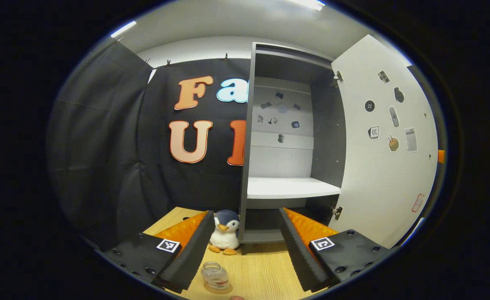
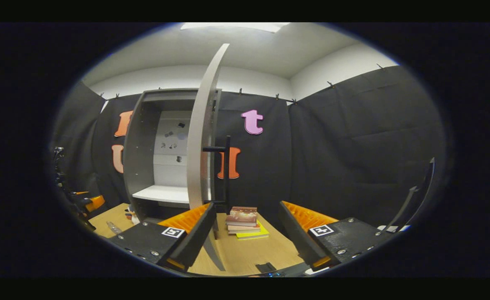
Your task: Open the cabinet door with the right hand, grasp the bottle in the cabinet with the left hand and place it on the coaster, then close the cabinet door with the right hand.
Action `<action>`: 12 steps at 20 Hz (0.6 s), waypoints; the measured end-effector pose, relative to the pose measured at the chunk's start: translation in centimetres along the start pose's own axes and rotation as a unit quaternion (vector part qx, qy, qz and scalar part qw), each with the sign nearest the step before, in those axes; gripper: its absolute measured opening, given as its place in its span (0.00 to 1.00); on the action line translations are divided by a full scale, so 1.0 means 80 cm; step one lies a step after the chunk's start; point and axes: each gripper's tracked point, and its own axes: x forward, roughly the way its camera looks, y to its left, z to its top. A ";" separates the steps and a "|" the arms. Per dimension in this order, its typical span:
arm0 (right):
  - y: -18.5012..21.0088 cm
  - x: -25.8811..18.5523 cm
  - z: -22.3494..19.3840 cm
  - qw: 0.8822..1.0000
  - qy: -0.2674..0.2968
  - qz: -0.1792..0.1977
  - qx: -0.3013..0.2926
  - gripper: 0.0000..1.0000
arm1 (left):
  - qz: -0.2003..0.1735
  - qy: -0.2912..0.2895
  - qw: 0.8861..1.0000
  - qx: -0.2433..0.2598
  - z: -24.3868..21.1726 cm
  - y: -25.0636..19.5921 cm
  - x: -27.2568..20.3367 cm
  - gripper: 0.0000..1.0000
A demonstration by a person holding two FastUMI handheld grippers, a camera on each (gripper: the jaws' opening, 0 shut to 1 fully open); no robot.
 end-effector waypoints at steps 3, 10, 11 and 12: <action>0.009 0.001 0.000 1.000 0.008 0.023 0.013 0.96 | 0.001 -0.006 1.000 0.008 0.008 0.001 0.003 0.98; 0.085 0.000 0.001 0.995 0.013 0.091 0.038 0.96 | -0.002 -0.009 1.000 0.001 0.014 0.012 0.014 0.98; 0.104 0.000 0.002 0.993 0.016 0.109 0.041 0.88 | -0.001 -0.012 1.000 0.005 0.015 0.015 0.017 0.98; 0.123 0.001 0.001 0.990 0.019 0.130 0.045 0.88 | 0.000 -0.012 1.000 0.010 0.013 0.019 0.021 0.98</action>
